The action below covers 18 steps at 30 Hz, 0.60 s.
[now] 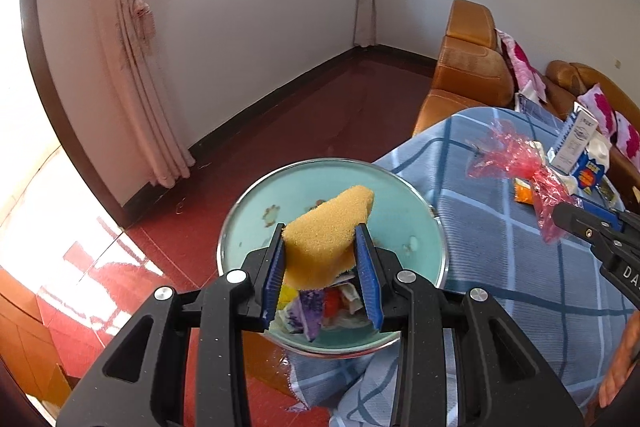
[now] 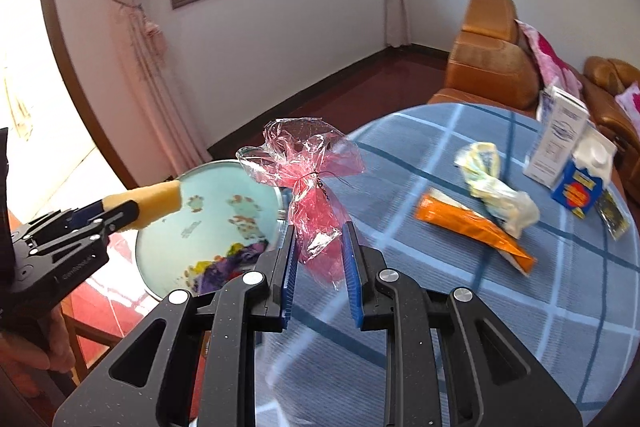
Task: Collect trash
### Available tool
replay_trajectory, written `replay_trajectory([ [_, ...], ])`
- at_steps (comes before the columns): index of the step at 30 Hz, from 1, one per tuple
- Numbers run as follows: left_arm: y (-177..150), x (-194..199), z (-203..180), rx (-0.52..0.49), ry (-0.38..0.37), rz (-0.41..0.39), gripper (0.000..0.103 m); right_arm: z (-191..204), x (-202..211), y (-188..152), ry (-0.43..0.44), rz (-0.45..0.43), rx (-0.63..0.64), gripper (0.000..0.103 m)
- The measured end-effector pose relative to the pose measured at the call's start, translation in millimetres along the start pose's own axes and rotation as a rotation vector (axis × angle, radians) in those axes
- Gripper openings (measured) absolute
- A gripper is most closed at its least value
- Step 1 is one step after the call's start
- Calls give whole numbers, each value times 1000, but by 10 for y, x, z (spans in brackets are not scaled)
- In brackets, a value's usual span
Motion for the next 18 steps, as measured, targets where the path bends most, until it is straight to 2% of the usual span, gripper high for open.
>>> replay_trajectory([
  [18, -18, -281, 28, -20, 75, 67, 34, 510, -532, 10, 83, 98, 34, 23],
])
Point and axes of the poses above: each gripper's, at about its wrist camera, not at the fingertips, and x roughly against the way its jaws point, z to its left, y to its top, the point moved 4 cm from there along -x, roughly the way its jaws point, and after that the axes turned 2 degrees about x, right-handed, at the moved point
